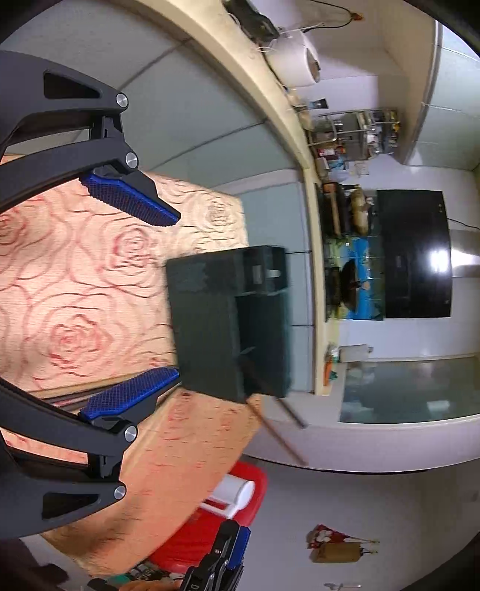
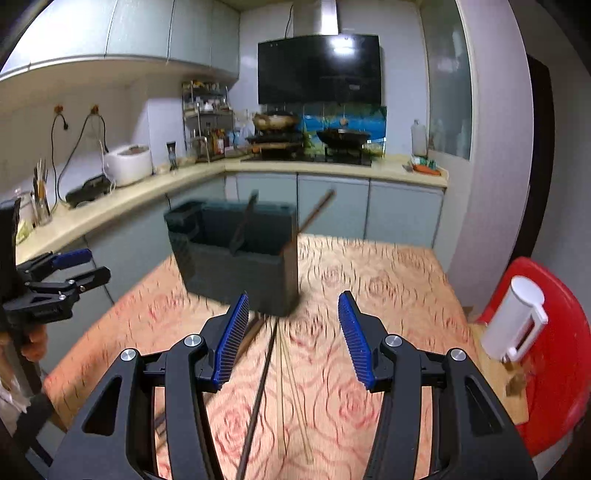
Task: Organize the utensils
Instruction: 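Move both open tools back down to the remaining chopsticks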
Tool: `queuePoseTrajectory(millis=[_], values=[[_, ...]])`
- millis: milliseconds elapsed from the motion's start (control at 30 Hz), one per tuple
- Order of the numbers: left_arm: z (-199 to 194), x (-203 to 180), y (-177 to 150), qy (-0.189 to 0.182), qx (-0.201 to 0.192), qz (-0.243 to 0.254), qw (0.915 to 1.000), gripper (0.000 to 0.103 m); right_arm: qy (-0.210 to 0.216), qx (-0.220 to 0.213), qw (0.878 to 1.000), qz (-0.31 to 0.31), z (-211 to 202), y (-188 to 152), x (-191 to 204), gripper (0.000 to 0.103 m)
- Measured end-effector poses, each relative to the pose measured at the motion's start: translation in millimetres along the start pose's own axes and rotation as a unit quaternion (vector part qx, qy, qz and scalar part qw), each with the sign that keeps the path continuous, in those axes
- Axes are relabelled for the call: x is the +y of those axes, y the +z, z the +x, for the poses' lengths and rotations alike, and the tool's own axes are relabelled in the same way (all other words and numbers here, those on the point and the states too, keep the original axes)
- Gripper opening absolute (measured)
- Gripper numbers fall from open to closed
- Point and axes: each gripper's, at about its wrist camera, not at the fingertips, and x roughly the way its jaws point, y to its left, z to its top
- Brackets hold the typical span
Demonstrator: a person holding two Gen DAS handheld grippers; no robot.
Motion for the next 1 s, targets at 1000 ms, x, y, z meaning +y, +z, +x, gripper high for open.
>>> queuePoseTrajectory(millis=[1000], values=[[-2,-53,-123,-0.072,0.104,0.045,0.9910,0.076,-0.021,0.064,0.997,0.035,8,-88,-14,0.049]])
